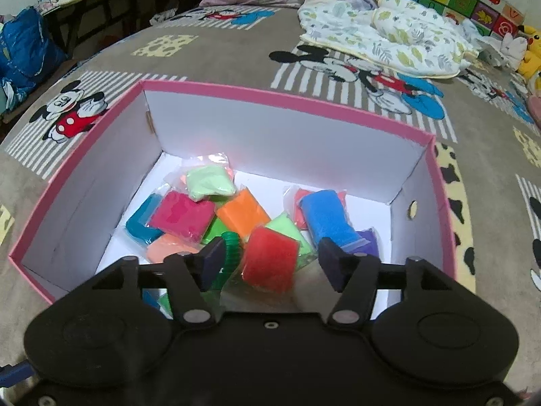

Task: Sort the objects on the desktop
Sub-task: 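Lower the red clay packet into the pink box and open the right tool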

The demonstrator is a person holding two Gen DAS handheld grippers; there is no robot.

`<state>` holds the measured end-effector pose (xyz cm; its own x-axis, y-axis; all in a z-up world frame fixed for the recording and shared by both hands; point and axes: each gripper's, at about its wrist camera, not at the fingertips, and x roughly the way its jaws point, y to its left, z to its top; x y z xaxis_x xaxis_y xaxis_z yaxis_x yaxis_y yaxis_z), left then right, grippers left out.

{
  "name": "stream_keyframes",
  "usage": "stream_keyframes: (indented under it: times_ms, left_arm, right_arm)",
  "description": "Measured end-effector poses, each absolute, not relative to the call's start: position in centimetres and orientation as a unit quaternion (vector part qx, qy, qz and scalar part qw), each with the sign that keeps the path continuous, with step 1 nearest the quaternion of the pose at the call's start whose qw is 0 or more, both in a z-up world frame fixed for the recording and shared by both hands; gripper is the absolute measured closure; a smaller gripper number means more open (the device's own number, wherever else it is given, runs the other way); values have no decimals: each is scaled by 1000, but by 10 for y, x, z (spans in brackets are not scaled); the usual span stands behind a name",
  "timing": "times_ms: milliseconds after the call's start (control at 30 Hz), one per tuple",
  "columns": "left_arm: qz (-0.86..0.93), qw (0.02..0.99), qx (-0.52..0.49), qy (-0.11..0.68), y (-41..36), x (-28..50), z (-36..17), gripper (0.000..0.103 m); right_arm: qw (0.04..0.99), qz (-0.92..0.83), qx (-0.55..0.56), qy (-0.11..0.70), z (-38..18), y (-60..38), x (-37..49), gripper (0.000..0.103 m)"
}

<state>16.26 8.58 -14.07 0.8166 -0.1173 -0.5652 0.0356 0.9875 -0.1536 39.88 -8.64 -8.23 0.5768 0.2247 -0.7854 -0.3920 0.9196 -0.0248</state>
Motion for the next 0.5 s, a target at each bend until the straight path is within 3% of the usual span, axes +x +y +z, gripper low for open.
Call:
stream_keyframes:
  times_ms: [500]
  left_arm:
    - [-34, 948, -39, 315, 92, 156, -153, 37]
  right_arm:
    - [887, 235, -95, 387, -55, -93, 361, 41]
